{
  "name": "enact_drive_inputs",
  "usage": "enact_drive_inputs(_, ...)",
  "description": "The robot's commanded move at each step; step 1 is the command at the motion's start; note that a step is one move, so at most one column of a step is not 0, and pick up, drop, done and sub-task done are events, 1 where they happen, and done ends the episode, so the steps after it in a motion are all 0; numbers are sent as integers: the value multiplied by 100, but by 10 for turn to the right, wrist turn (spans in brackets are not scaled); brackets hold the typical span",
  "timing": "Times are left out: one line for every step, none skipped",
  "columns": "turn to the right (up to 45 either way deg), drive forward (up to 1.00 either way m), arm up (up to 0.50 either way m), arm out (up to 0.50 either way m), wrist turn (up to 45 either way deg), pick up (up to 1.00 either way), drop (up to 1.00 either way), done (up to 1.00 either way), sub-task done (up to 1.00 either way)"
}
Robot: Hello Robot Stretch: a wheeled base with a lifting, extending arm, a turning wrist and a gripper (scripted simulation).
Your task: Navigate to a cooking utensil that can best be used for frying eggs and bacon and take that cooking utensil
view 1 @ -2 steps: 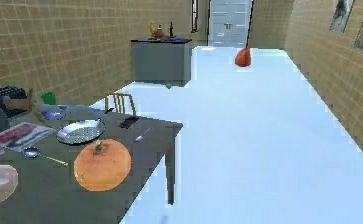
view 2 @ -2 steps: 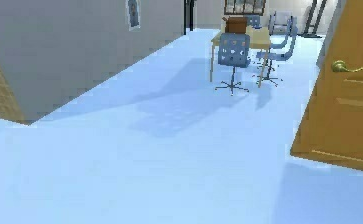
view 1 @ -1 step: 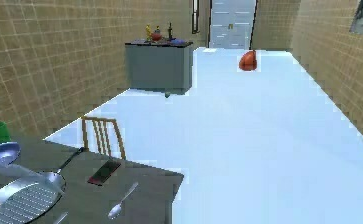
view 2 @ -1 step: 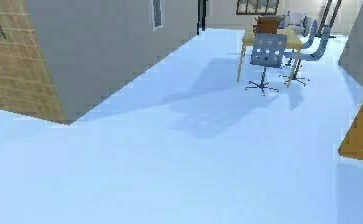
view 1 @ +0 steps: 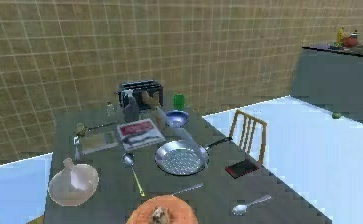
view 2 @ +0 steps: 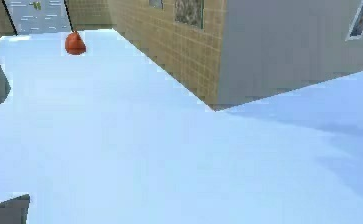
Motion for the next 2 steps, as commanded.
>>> enact_drive_inputs(-450, 0, 0, 0, 0, 0, 0, 0, 0)
enact_drive_inputs(-390, 0, 0, 0, 0, 0, 0, 0, 0)
